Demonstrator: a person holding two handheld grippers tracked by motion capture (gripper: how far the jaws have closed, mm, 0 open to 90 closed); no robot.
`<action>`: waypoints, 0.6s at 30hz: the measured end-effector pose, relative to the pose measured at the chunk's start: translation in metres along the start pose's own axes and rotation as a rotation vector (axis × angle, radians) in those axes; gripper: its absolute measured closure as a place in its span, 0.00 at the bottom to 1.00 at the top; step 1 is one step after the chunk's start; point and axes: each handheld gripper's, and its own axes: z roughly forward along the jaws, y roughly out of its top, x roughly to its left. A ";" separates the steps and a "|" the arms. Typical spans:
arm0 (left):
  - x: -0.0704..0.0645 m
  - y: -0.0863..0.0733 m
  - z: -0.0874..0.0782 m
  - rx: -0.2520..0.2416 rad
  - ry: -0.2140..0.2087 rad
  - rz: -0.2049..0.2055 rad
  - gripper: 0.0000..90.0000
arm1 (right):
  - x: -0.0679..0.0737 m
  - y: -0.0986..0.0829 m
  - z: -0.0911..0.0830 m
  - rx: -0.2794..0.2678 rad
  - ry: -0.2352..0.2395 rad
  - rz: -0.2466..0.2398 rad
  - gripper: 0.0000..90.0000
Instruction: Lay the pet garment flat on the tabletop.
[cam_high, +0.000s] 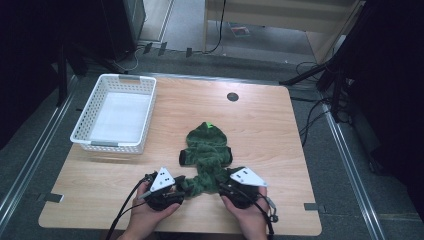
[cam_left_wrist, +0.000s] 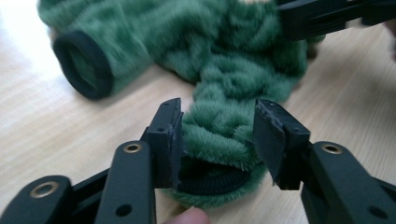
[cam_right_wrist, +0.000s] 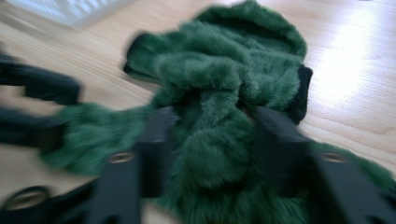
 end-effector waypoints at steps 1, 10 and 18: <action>0.001 0.000 0.000 0.013 0.006 0.002 0.62 | 0.003 0.000 0.007 0.017 -0.035 -0.013 0.48; 0.015 -0.004 -0.006 0.094 0.017 -0.010 1.00 | -0.013 -0.006 0.006 0.090 0.027 0.063 0.84; 0.021 0.001 -0.014 0.010 -0.022 -0.075 0.78 | -0.014 -0.012 -0.010 0.148 0.145 0.070 0.76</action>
